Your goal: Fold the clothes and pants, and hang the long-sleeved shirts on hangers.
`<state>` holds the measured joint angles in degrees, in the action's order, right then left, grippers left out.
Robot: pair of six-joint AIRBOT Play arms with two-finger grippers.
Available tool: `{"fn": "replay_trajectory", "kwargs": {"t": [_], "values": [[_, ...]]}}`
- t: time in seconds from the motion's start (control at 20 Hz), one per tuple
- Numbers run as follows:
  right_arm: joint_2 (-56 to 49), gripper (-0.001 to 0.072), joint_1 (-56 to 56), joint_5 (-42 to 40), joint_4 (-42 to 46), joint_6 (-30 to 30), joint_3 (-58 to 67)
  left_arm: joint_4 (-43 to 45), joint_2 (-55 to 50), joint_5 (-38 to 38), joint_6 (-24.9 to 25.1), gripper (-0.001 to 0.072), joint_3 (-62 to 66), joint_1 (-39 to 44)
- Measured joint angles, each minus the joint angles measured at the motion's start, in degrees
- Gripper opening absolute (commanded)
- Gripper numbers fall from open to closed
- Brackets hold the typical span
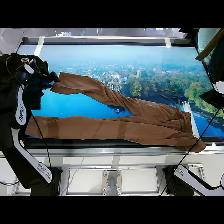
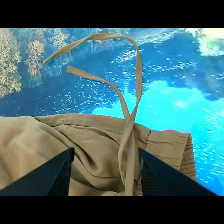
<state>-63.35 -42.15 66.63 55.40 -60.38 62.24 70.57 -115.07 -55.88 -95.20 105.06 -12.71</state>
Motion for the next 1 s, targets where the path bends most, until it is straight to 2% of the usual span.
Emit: {"fn": "replay_trajectory", "kwargs": {"t": [0.05,0.1,0.4,0.65,1.0], "values": [[0.00,0.0445,0.00,-0.20,-0.02,-0.02,0.00,-0.13,-0.09,-0.02,0.76,0.0092,0.02,0.00],[0.00,0.0445,0.00,-0.22,0.00,-0.04,0.00,-0.33,-0.15,-0.09,1.57,0.0016,0.04,-0.02],[0.00,0.0445,0.00,-0.26,1.97,-0.24,0.11,-1.49,2.16,-2.21,5.92,0.0014,0.24,-0.66],[-0.87,0.0446,0.00,0.20,9.11,-0.48,0.17,2.27,9.79,-9.97,8.81,0.0014,0.35,-3.54],[-12.13,0.0447,0.00,1.09,11.78,-1.18,0.13,7.41,15.89,-19.82,10.36,0.0014,0.35,-5.79]]}}
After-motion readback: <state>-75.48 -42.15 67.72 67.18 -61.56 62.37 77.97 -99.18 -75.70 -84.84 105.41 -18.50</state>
